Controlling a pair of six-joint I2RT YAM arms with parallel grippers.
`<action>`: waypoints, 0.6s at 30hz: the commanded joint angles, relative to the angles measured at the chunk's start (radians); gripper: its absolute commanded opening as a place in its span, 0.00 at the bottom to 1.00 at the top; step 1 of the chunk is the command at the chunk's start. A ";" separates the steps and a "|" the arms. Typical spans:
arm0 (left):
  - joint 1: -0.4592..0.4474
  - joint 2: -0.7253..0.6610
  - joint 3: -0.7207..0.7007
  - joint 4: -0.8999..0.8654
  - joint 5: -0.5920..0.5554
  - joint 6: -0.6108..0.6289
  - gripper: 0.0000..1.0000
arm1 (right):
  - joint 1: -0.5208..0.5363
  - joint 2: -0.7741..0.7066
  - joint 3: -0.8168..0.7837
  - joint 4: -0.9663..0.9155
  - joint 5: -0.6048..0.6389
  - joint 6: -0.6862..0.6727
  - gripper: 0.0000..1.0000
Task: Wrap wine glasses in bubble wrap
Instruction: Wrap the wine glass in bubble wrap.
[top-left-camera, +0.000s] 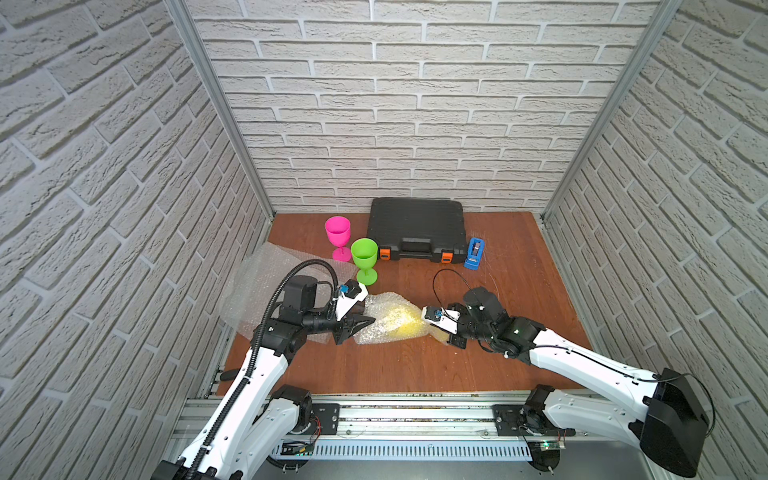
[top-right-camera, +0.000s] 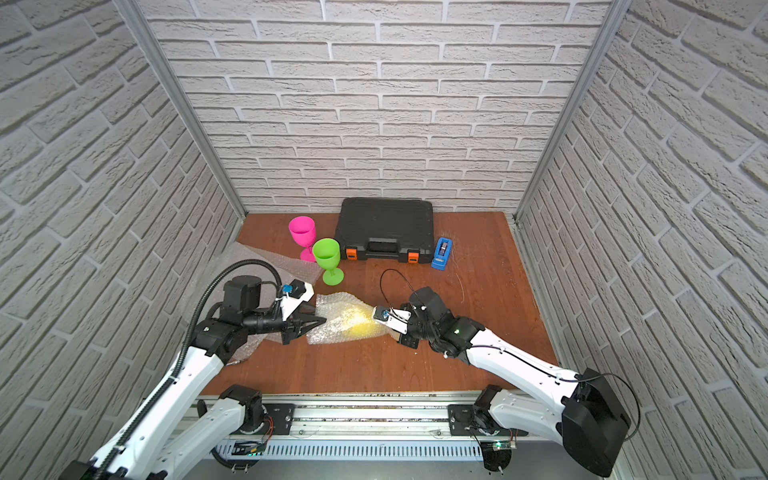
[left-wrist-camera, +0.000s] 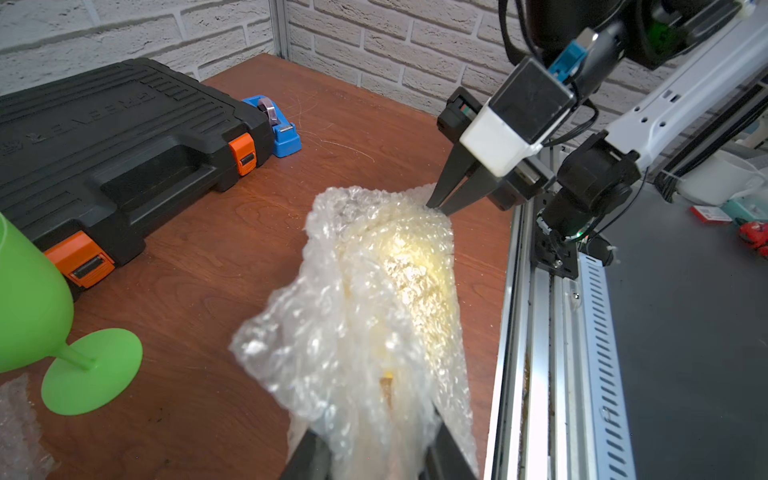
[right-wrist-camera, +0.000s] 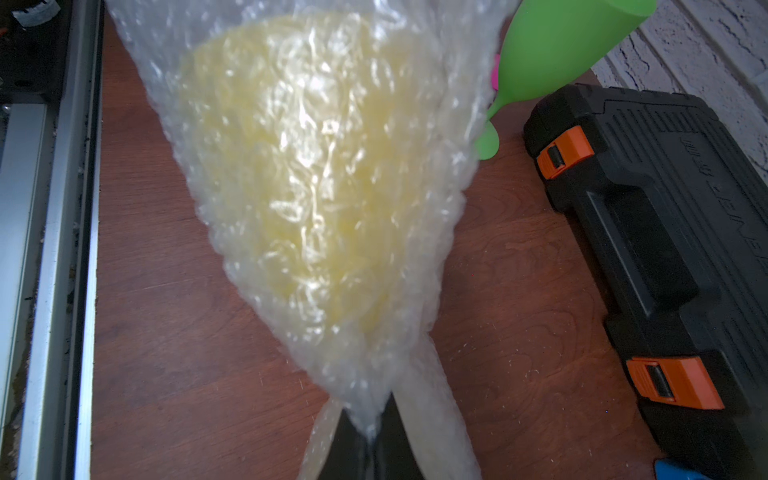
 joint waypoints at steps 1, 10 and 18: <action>0.008 -0.002 0.050 -0.035 0.002 0.028 0.17 | -0.002 0.006 0.015 0.058 -0.029 0.032 0.03; -0.012 0.058 0.272 -0.210 -0.021 0.055 0.00 | 0.021 0.129 -0.035 0.322 -0.132 0.260 0.03; -0.178 0.150 0.477 -0.361 -0.197 0.053 0.00 | 0.064 0.351 -0.046 0.640 -0.170 0.382 0.03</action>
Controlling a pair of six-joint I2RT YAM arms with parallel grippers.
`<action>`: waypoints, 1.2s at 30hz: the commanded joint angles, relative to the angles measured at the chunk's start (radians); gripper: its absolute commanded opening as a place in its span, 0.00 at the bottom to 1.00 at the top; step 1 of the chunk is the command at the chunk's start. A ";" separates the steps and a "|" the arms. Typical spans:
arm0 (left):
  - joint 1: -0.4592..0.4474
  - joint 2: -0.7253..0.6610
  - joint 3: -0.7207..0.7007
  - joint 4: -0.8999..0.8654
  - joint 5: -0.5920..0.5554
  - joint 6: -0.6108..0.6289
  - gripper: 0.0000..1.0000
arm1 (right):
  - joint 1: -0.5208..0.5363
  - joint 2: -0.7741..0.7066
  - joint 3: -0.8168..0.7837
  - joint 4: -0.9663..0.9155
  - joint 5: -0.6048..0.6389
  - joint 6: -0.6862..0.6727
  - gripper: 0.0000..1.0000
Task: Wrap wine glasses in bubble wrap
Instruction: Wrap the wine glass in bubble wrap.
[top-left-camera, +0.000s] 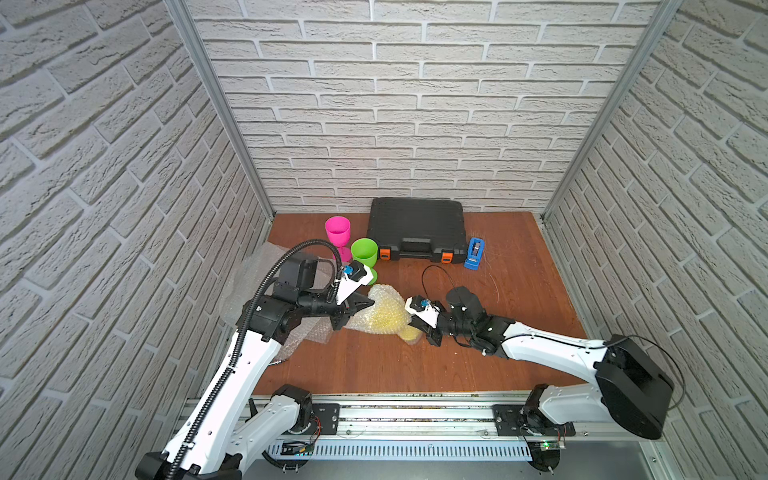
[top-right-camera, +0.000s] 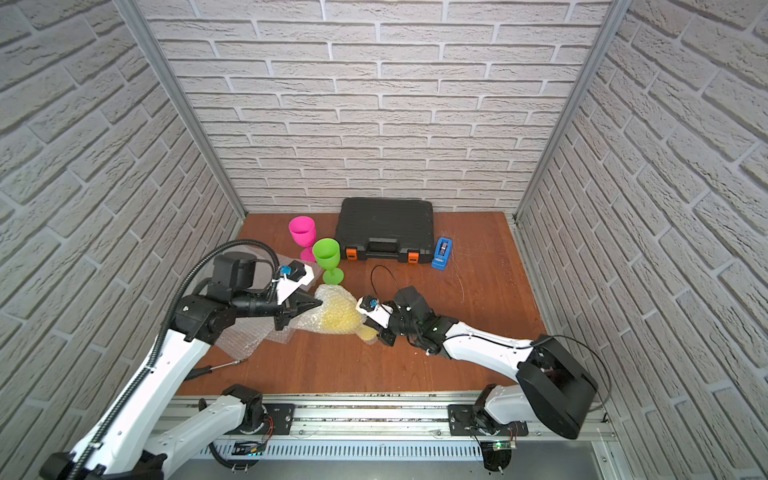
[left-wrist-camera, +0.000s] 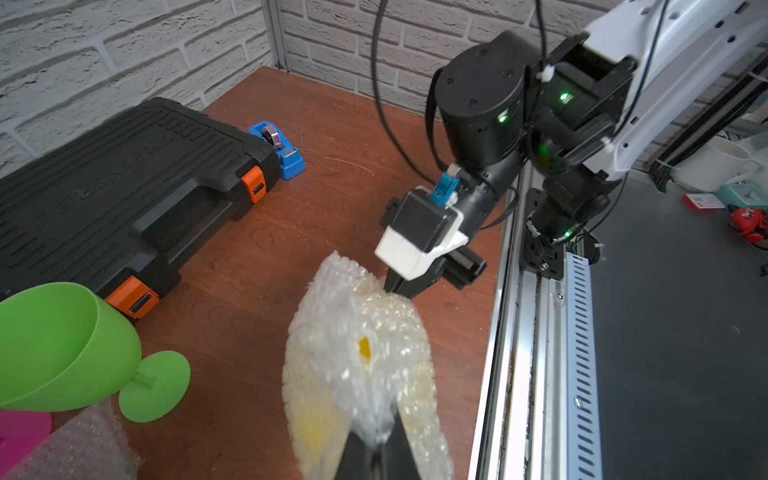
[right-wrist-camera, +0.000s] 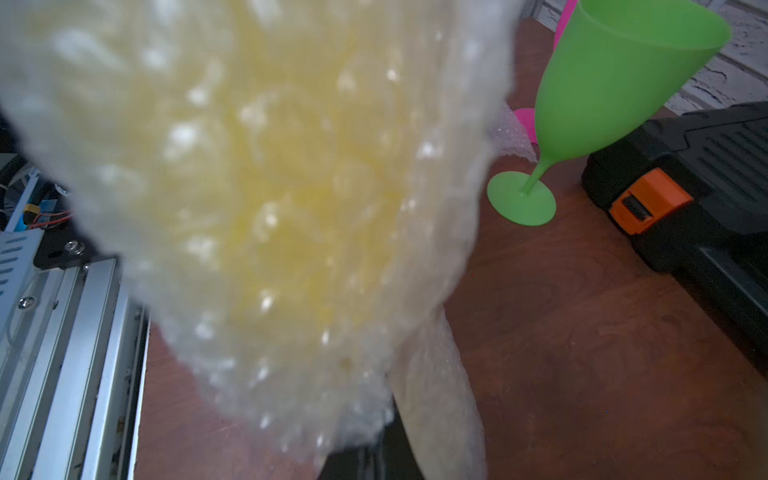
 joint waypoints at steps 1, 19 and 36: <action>-0.078 0.038 0.082 -0.066 -0.098 0.007 0.00 | 0.010 0.086 -0.031 0.181 -0.024 0.091 0.03; -0.201 0.455 0.111 -0.117 -0.289 0.015 0.00 | -0.026 0.357 -0.220 0.814 -0.048 0.252 0.03; -0.375 0.805 0.054 0.039 -0.627 -0.151 0.06 | -0.030 0.407 -0.236 0.913 -0.024 0.279 0.03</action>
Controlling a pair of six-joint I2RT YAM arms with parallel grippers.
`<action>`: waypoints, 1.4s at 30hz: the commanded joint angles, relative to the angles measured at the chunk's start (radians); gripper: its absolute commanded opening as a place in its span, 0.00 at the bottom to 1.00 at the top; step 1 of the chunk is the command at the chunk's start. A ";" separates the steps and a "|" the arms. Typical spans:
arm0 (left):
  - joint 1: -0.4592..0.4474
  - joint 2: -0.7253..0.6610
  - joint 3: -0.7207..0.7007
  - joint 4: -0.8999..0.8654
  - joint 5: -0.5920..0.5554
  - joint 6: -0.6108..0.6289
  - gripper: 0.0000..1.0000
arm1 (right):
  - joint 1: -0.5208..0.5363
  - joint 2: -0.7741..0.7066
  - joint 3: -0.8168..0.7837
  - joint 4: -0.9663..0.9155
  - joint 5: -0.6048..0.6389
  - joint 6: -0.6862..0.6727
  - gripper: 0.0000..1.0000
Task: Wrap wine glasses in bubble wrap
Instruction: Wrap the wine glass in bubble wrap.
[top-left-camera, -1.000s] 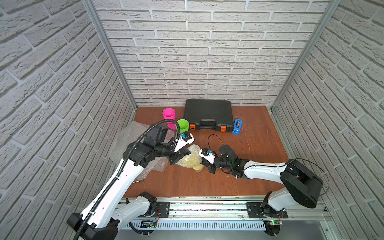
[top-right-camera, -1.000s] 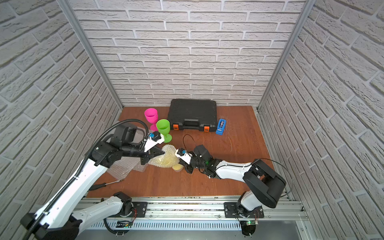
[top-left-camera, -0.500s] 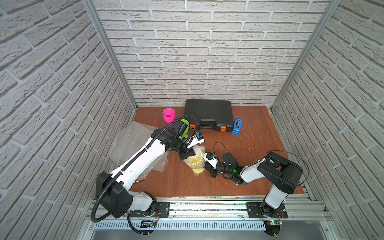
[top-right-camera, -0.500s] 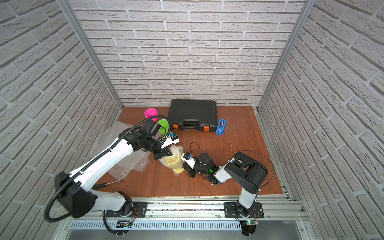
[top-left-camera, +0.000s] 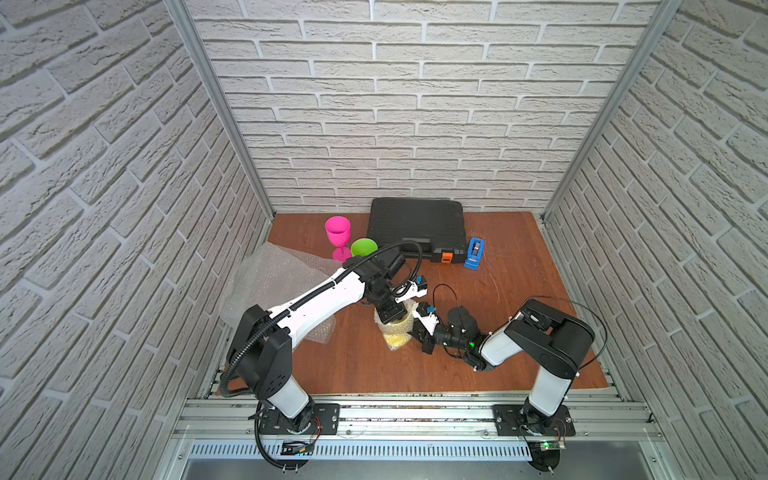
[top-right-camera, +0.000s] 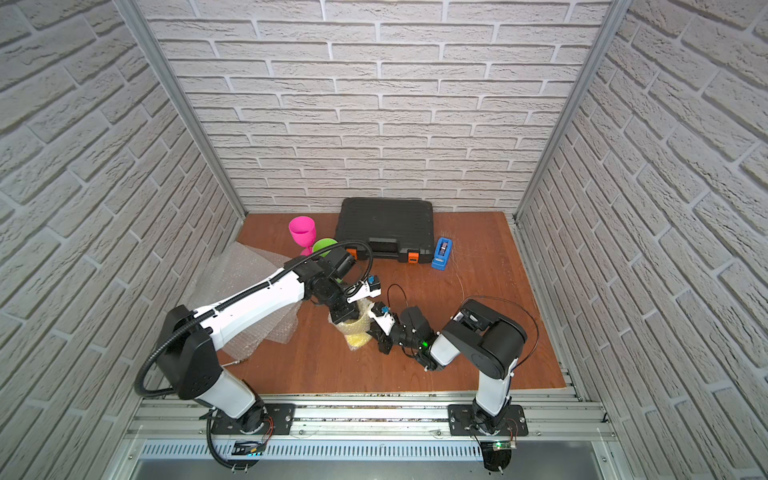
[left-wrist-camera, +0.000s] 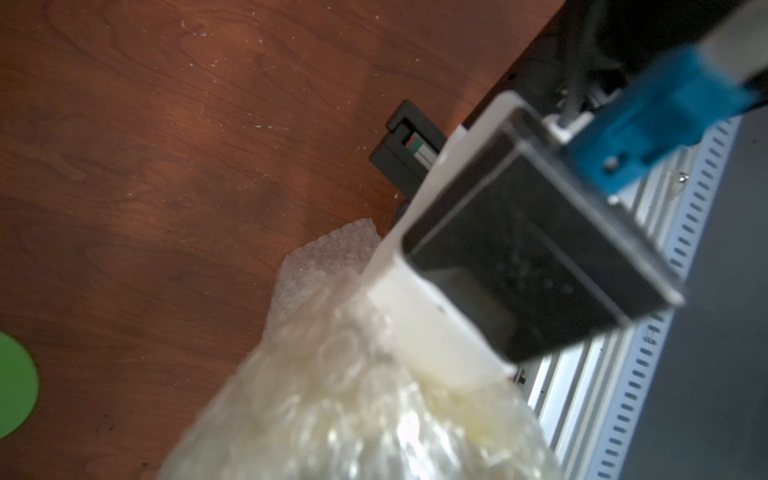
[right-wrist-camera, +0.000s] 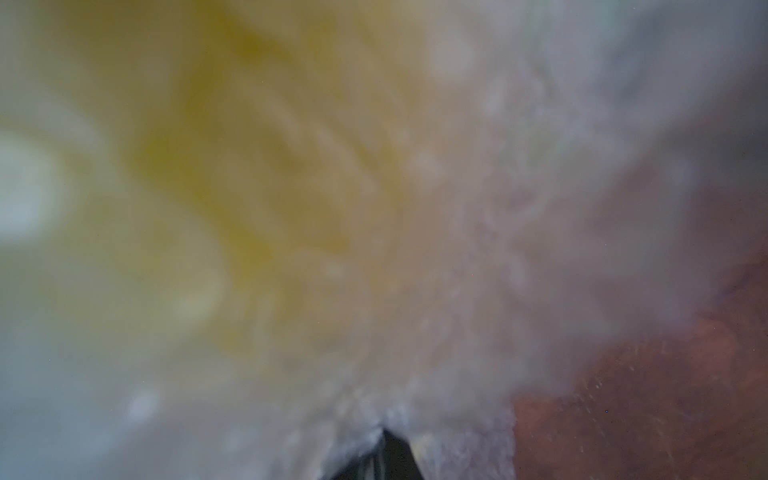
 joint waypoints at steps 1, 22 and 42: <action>-0.027 0.123 -0.112 0.102 -0.175 -0.076 0.11 | 0.007 -0.002 0.000 0.080 0.005 0.000 0.03; -0.006 -0.232 0.157 -0.232 -0.145 -0.067 0.66 | 0.007 0.001 0.005 0.039 -0.025 0.012 0.03; 0.030 -0.212 0.088 -0.168 -0.031 -0.037 0.00 | 0.007 0.014 0.034 0.001 -0.050 0.005 0.03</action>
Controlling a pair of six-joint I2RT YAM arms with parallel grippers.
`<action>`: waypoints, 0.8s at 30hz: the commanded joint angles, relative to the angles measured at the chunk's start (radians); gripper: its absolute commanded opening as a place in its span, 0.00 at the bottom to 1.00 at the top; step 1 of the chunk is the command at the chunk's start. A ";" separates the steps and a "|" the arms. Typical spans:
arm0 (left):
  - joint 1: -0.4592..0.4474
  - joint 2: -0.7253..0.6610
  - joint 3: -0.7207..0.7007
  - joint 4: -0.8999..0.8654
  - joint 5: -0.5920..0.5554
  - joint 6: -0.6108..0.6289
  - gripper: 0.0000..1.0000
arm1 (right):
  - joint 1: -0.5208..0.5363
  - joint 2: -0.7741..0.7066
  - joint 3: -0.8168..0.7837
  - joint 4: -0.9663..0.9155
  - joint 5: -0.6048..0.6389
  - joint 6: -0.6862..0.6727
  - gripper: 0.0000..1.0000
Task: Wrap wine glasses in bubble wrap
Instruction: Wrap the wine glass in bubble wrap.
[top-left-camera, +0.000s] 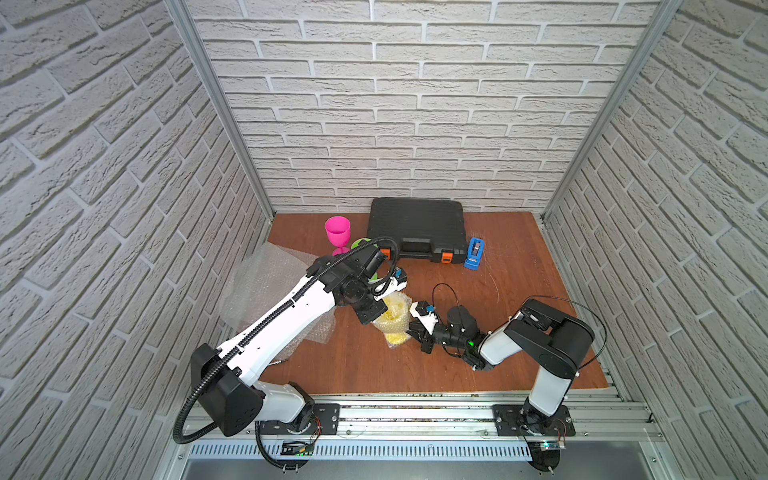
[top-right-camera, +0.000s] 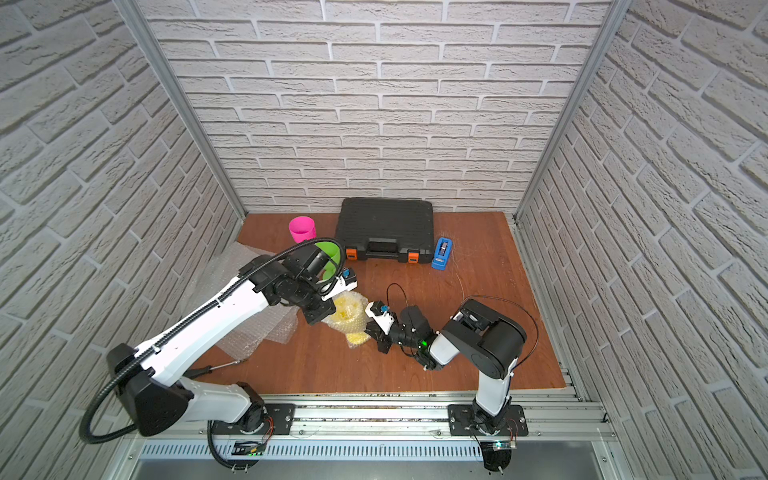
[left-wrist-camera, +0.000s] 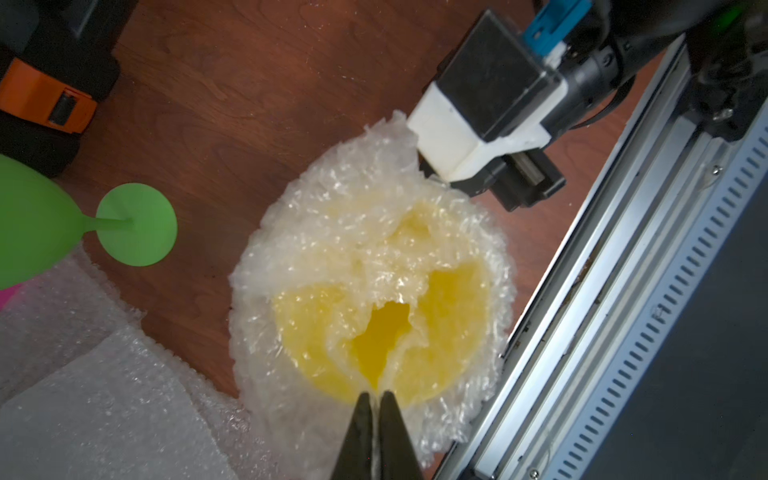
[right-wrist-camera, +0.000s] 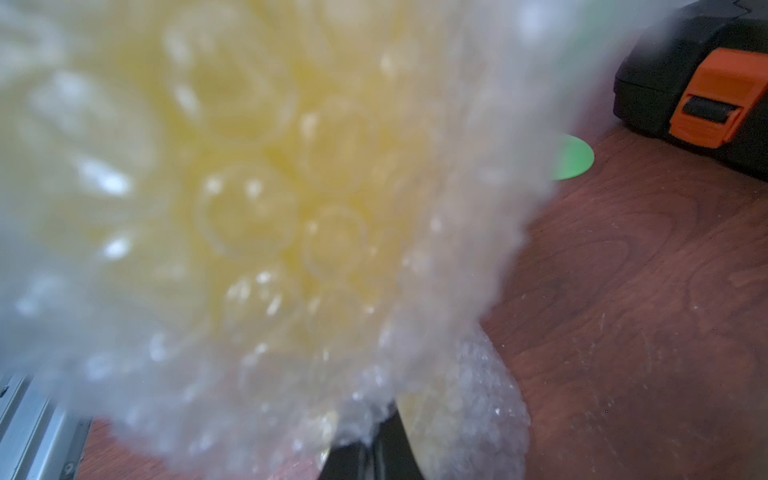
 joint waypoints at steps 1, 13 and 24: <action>-0.019 0.041 0.035 0.063 0.069 0.009 0.00 | 0.006 0.013 0.018 0.009 -0.022 0.001 0.03; -0.024 0.252 -0.062 0.219 0.127 0.019 0.00 | 0.005 0.017 0.014 0.019 -0.024 -0.002 0.03; -0.040 0.191 -0.149 0.311 0.035 -0.005 0.14 | 0.005 0.013 0.005 0.028 -0.004 0.003 0.03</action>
